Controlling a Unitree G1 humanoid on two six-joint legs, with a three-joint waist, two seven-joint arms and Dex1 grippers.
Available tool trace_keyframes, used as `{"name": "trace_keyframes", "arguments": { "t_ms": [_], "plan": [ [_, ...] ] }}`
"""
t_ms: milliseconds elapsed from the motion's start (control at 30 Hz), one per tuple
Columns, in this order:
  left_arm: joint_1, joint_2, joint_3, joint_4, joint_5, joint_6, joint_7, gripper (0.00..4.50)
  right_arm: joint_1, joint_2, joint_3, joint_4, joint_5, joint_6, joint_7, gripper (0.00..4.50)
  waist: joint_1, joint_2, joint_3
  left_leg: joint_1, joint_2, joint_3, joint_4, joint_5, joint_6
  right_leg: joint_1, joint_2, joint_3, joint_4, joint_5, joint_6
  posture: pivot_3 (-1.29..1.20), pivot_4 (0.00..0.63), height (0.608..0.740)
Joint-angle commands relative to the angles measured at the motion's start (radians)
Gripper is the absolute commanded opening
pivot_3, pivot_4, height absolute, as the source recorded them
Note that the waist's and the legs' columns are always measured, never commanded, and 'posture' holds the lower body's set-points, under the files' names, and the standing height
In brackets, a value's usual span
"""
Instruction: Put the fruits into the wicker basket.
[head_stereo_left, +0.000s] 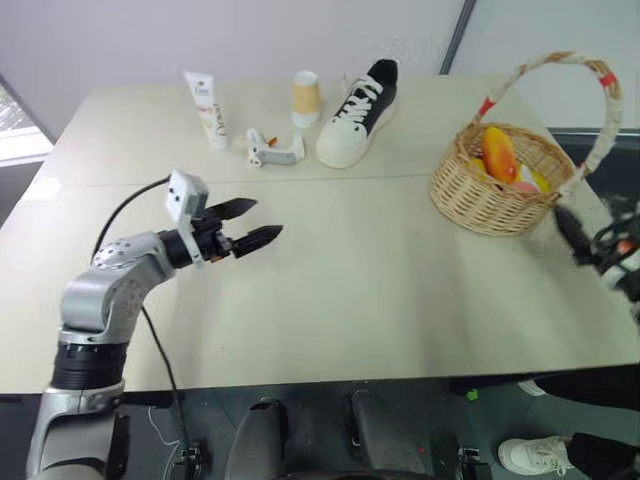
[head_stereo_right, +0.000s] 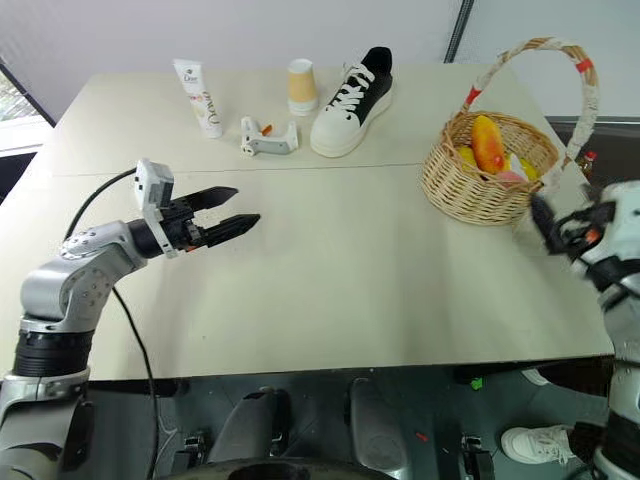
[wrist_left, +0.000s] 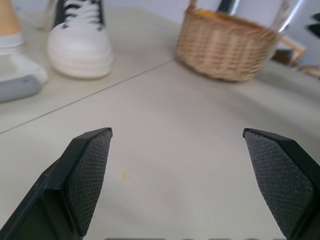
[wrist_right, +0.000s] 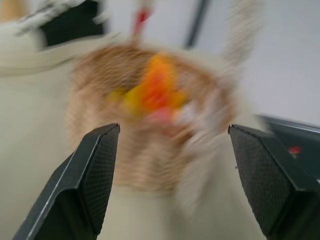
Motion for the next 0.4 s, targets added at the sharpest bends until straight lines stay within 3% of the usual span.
{"name": "trace_keyframes", "arguments": {
  "t_ms": [33,233,400],
  "plan": [
    [0.045,0.016,0.052,-0.007,0.016,-0.031,0.02,4.5,0.007,-0.022,0.131,-0.123,0.024,-0.023,0.094,3.61,0.0,0.0,0.0,0.0,0.0,0.0,0.0,0.0,0.0,0.0,0.0,0.0,0.0,0.0,0.0,0.0,0.15,0.74],
    [0.147,0.012,0.082,-0.032,0.04,-0.073,0.046,4.5,-0.114,0.02,0.401,-0.042,-0.079,-0.084,0.13,3.61,0.01,-0.001,0.0,-0.002,0.0,-0.001,0.0,0.0,0.0,-0.001,-0.001,-0.001,0.0,0.0,0.0,0.0,0.15,0.74],
    [0.191,0.005,0.107,-0.076,0.03,-0.076,0.068,4.5,-0.194,0.046,0.455,0.062,-0.118,-0.126,0.144,3.61,0.025,-0.001,0.0,-0.003,0.0,-0.002,0.0,0.0,0.0,-0.001,-0.002,-0.002,-0.002,0.0,0.0,0.0,0.15,0.74]
  ]
}}
